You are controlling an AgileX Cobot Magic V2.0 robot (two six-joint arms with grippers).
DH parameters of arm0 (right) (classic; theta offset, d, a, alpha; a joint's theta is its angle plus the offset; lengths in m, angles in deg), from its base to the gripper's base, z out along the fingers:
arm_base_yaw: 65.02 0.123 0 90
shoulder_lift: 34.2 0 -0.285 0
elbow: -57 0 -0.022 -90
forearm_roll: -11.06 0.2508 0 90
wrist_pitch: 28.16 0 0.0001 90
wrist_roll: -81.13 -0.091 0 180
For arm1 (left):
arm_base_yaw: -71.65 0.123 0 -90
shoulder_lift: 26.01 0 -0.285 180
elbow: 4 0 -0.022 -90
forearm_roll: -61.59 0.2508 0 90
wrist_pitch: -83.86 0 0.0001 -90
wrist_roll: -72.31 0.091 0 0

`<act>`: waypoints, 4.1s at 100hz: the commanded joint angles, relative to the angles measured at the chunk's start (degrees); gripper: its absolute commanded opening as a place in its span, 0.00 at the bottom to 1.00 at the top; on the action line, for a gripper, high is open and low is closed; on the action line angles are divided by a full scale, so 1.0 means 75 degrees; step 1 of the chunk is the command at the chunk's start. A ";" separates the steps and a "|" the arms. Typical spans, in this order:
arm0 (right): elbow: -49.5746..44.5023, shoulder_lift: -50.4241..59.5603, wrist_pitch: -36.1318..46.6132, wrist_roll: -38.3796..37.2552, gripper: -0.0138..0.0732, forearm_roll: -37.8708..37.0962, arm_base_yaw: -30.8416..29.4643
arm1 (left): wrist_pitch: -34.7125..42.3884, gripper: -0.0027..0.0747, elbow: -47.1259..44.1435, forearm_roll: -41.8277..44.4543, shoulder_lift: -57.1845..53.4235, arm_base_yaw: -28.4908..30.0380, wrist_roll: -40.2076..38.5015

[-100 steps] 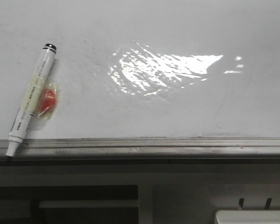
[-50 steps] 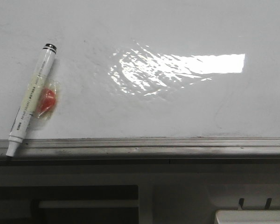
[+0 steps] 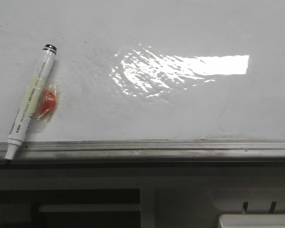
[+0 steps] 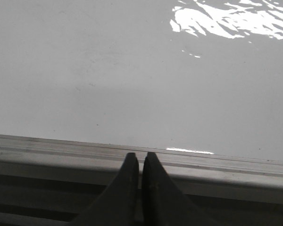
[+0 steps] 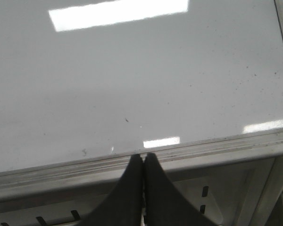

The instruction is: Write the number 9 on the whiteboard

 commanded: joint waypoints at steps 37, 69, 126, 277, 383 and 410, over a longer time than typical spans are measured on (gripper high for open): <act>-0.0206 0.0117 0.2251 0.0050 0.08 0.1224 -0.0048 | 0.2258 0.01 -0.0315 0.0639 -0.0205 -0.0060 -0.0024; -0.0206 0.0117 0.2831 0.0038 0.08 0.1758 -0.0048 | 0.3056 0.01 -0.0315 0.0449 -0.0192 -0.0060 -0.0054; 0.1958 -0.1173 -0.0666 0.0038 0.08 0.1865 0.0077 | 0.1487 0.01 0.2365 0.0020 0.1541 -0.0060 -0.0302; 0.2367 -0.1912 -0.0722 0.0038 0.08 0.1902 0.0077 | 0.4034 0.51 0.2199 -0.0369 0.6142 -0.5554 -0.0918; 0.2367 -0.1912 -0.0917 0.0038 0.08 0.1995 0.0491 | 0.4794 0.01 0.2199 -0.1001 0.8446 -0.5759 -0.0841; 0.3294 -0.2574 -0.2182 0.1805 0.08 0.2939 0.2505 | 0.4813 0.01 0.2199 -0.0053 0.8021 -0.5759 -0.0841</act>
